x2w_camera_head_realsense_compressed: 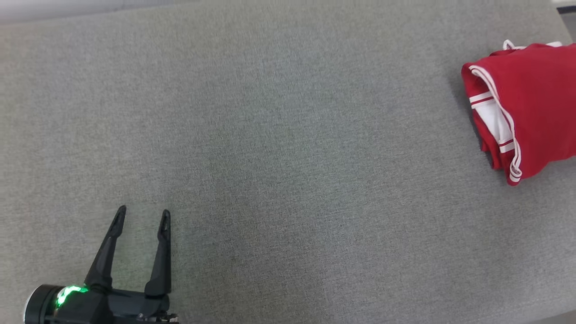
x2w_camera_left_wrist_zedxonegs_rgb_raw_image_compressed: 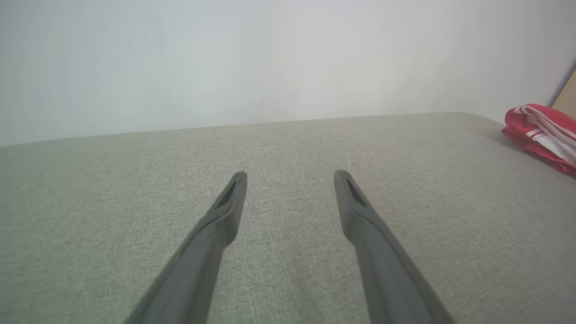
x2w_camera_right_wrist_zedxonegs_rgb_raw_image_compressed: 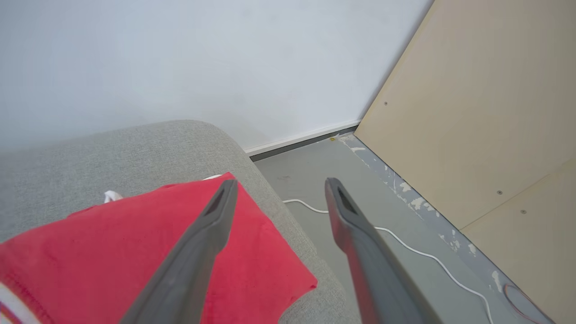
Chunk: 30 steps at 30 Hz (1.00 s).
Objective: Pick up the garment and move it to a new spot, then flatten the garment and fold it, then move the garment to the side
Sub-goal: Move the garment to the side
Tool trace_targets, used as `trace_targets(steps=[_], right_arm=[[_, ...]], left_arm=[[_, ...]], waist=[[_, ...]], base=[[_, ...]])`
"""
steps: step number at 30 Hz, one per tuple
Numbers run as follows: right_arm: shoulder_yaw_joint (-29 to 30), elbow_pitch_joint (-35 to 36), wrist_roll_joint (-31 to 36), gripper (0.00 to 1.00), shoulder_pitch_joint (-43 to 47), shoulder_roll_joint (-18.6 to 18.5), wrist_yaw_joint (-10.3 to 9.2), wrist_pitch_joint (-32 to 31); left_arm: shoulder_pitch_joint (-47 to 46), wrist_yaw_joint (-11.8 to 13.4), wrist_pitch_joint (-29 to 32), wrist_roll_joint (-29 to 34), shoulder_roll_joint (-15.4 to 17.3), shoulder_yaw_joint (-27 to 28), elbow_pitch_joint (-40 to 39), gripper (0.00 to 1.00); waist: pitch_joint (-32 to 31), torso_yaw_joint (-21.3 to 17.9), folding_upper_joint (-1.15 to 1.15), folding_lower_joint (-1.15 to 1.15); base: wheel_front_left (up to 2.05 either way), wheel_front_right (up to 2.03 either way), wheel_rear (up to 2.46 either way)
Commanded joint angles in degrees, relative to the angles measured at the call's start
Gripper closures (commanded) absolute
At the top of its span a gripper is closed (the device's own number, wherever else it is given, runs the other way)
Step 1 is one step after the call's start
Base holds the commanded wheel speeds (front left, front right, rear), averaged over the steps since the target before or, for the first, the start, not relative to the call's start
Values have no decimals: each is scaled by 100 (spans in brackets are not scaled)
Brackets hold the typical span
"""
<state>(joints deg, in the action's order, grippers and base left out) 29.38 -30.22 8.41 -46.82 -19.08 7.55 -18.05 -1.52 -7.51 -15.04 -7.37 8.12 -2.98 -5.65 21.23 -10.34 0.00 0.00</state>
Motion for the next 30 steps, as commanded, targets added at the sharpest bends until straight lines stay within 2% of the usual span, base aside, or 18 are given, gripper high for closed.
trace_targets(steps=[1,9,17,22,30], right_arm=[[-62,27,-57,0,111,53,-17,63],[-876,276,-834,0,736,204,-17,577],[-1772,828,-1741,0,1797,314,-17,1213],[-2353,1229,-1995,0,2562,346,-17,1682],[-2849,1451,-2111,0,3454,624,-17,2087]], left_arm=[[50,7,-16,-92,-22,53,30,0],[307,7,-16,-165,-235,349,186,0],[588,88,-16,-263,-428,677,355,0],[797,236,-16,-325,-494,818,512,0],[1042,358,-16,-430,-523,976,783,0]], waist=[[-181,12,0,0],[-787,60,0,0],[-1320,153,0,0],[-1596,207,0,0],[-1922,267,0,0]], base=[[0,0,0],[0,0,0],[0,0,0],[0,0,0],[0,0,0]])
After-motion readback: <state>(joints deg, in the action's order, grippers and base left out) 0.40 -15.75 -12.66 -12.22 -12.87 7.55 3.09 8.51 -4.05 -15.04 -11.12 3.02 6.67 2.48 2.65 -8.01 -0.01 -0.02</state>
